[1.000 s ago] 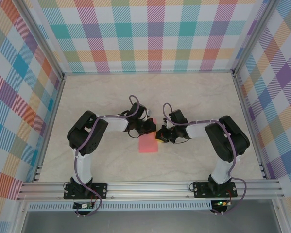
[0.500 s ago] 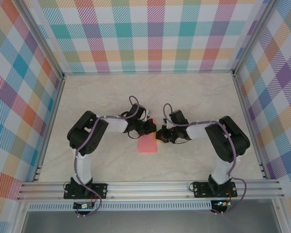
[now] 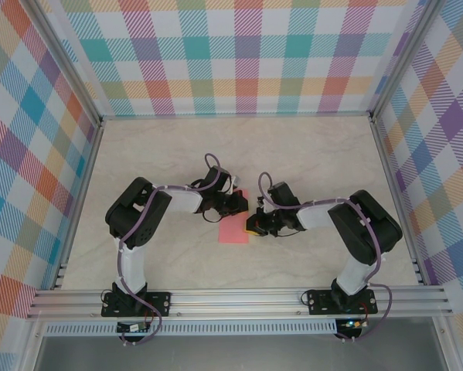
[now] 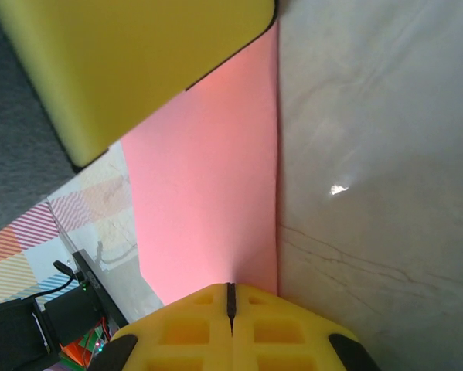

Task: Fold a paper plane with a square sheet of paper (pick it up from the middle)
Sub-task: First fold in half a square sheet of paper at the center of the table.

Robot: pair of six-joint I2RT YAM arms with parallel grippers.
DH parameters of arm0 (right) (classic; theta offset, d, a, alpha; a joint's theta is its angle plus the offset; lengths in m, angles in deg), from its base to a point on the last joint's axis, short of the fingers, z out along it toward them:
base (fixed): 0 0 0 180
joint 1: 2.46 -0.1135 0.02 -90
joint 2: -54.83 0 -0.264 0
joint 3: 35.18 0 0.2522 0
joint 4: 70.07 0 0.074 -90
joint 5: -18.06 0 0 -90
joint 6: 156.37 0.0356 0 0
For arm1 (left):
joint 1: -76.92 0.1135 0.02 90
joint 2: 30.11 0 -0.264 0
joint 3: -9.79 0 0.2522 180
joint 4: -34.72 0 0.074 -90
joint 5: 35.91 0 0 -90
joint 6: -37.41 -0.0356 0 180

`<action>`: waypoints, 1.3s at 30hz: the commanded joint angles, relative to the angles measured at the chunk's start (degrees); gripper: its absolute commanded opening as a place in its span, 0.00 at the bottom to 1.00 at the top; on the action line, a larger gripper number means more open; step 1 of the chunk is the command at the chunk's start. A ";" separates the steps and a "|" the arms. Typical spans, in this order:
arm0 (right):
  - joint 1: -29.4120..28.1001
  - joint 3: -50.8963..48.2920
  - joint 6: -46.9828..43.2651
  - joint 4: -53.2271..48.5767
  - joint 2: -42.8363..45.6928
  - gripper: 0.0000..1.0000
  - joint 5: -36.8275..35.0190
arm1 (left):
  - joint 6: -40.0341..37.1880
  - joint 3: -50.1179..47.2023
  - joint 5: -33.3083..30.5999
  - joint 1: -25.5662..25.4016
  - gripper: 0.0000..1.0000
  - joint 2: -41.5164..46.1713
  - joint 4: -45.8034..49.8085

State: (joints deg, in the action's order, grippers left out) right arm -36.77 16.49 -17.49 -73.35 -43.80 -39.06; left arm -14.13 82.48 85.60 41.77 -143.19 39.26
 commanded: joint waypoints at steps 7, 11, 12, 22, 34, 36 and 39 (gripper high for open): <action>-0.87 0.95 0.06 -1.44 -2.47 0.00 -2.00 | -1.05 -2.56 1.11 -0.35 0.00 4.38 -2.14; -1.03 1.32 0.51 -2.25 -3.42 0.00 -2.83 | -0.60 -4.10 1.96 -0.35 0.00 5.23 -3.69; -1.07 1.40 0.58 -2.63 -3.56 0.00 -3.20 | -0.51 -4.50 2.09 -0.43 0.00 5.32 -3.96; -1.23 1.92 0.51 -4.41 -4.16 0.00 -4.48 | -1.52 -5.26 2.24 -1.49 0.00 3.80 -3.47; -1.95 2.78 -2.73 -6.89 -2.38 0.00 -3.08 | -3.03 -3.72 -4.97 -1.49 0.00 1.21 2.90; -2.28 2.70 -3.29 -7.84 -2.35 0.00 -3.00 | -3.16 -3.77 -5.82 -1.50 0.00 0.87 3.79; -3.17 2.38 -4.30 -9.60 -2.03 0.00 -3.01 | -3.13 -4.39 -6.99 -1.45 0.00 0.60 4.27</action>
State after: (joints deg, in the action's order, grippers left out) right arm -38.10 19.20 -19.34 -78.09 -44.98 -40.61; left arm -15.82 78.55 83.74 40.59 -140.24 39.46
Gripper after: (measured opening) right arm 0.044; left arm 0.038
